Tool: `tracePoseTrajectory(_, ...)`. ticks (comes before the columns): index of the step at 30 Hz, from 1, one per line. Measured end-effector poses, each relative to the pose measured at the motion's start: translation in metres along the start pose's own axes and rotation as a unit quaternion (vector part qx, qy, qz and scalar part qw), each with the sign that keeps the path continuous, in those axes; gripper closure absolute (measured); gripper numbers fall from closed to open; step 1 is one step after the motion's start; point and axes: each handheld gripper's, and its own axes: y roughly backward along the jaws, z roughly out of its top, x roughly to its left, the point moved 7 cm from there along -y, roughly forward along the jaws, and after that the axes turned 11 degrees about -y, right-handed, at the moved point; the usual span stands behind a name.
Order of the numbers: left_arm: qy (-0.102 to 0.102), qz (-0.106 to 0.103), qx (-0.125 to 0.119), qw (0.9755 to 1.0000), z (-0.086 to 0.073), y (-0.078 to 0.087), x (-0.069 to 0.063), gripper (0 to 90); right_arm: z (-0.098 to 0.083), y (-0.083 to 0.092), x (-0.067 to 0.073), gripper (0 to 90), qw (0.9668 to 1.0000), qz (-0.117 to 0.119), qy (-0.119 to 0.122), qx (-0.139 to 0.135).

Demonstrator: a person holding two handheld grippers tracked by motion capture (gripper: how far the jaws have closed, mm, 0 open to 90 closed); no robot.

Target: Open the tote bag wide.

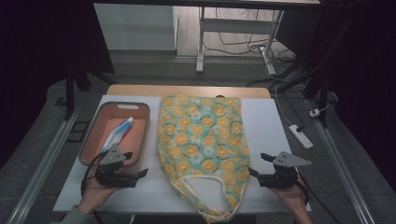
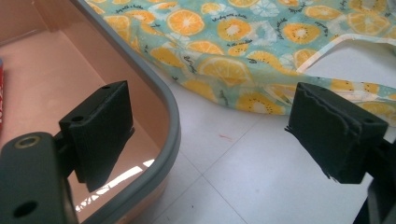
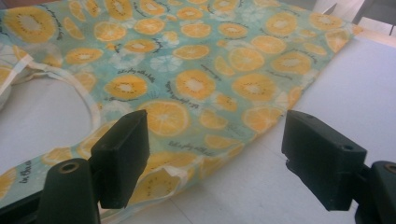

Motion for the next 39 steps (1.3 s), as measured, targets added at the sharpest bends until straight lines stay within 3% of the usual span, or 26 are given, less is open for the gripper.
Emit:
tracePoseTrajectory(11, 0.005, 0.000, -0.003, 1.0000, 0.000, 0.004, -0.003, 14.1, -0.001, 0.001, 0.000, 23.9, 1.0000, 0.001, -0.003, 0.000)
tracePoseTrajectory(14, 0.003, 0.005, -0.004, 1.0000, 0.000, 0.006, -0.004, 14.2, 0.002, 0.001, 0.001, 24.0, 0.9999, -0.004, 0.011, 0.000)
tracePoseTrajectory(20, 0.009, 0.008, -0.003, 0.9999, -0.002, 0.006, -0.003, 14.5, 0.003, -0.003, 0.001, 24.9, 0.9999, 0.003, 0.010, 0.004)
tracePoseTrajectory(26, -0.001, 0.009, -0.001, 1.0000, 0.000, 0.005, -0.005, 14.7, 0.003, -0.005, 0.002, 24.9, 0.9998, 0.002, 0.016, 0.012)
tracePoseTrajectory(39, -0.037, -0.011, -0.004, 0.9992, 0.018, 0.000, -0.023, 15.2, 0.004, -0.004, 0.006, 24.9, 0.9998, 0.003, 0.017, 0.015)
